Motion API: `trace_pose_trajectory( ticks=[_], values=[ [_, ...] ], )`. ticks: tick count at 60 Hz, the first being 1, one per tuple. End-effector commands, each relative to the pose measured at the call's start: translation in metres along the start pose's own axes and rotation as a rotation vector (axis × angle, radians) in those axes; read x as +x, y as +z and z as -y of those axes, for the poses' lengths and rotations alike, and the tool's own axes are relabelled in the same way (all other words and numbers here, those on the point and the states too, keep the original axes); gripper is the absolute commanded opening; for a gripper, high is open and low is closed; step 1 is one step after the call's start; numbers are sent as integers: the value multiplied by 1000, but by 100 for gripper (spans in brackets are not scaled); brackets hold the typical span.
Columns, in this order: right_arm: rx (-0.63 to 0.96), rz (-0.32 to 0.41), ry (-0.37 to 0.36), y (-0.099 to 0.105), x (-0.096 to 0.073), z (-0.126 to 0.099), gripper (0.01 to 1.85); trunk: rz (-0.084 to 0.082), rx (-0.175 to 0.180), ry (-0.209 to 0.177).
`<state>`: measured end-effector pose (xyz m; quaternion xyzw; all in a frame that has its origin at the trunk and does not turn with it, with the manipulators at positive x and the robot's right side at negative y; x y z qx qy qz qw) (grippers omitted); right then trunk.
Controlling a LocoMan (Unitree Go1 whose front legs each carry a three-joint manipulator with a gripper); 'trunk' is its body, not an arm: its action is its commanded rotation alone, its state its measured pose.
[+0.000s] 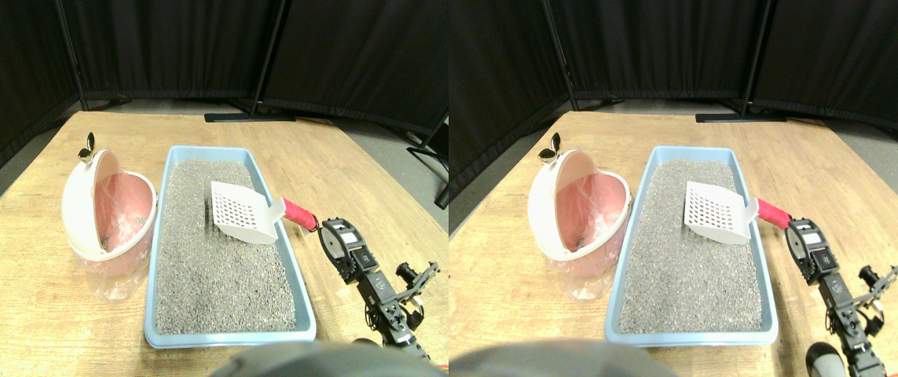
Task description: Scoop (unimanual)
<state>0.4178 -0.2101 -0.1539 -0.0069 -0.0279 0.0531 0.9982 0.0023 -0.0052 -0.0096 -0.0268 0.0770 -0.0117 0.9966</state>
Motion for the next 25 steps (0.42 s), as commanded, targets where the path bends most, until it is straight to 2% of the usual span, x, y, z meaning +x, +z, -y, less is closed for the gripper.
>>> trace_pose_trajectory(
  ticks=[1,25],
  values=[
    [-16,46,0,7,0,-6,5,27,-19,-16],
    [-28,36,6,9,1,-13,5,32,-18,-34]
  ],
)
